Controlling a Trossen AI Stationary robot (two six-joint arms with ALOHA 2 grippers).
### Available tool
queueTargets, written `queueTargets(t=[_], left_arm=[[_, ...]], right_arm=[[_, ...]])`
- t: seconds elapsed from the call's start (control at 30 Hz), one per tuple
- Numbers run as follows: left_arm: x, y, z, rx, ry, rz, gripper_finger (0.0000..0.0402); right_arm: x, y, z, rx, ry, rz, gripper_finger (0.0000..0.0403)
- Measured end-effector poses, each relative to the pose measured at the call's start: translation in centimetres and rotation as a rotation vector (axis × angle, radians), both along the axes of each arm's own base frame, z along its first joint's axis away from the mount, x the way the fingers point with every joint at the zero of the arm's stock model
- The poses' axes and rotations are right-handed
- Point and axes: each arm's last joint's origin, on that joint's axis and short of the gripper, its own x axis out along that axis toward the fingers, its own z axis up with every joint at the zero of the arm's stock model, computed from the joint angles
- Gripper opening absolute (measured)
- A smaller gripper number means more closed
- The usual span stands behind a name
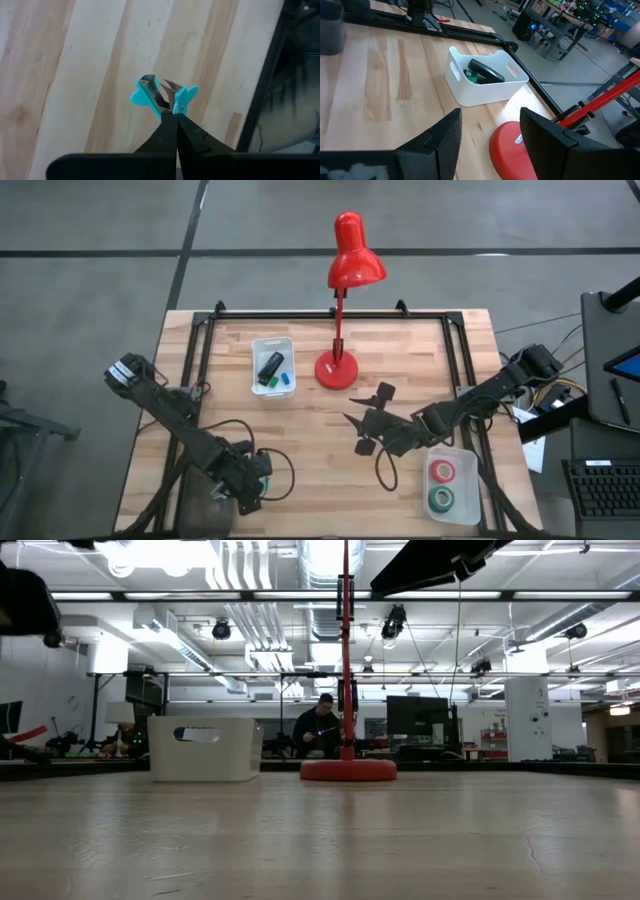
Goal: Pick and place Stapler, Stapler remover, tape
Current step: Put the blue staple remover into the black bin
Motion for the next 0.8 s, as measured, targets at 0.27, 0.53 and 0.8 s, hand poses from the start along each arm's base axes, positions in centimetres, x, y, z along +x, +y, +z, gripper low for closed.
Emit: queueTargets(t=[0.27,0.53,0.8], left_arm=[[-0.9,-0.7,3.9,0.027,0.084,0.034,0.0],[-4.3,-2.9,5.3,0.026,0.177,0.154,0.0],[-8.3,-5.0,4.0,0.034,0.214,0.304,0.0]], right_arm=[[0.0,-0.1,0.0,0.001,0.0,-0.002,0.0194],[0.1,0.0,0.0,0.012,0.006,0.017,0.0194],[0.0,-0.1,-0.1,0.01,0.009,0.018,0.0194]])
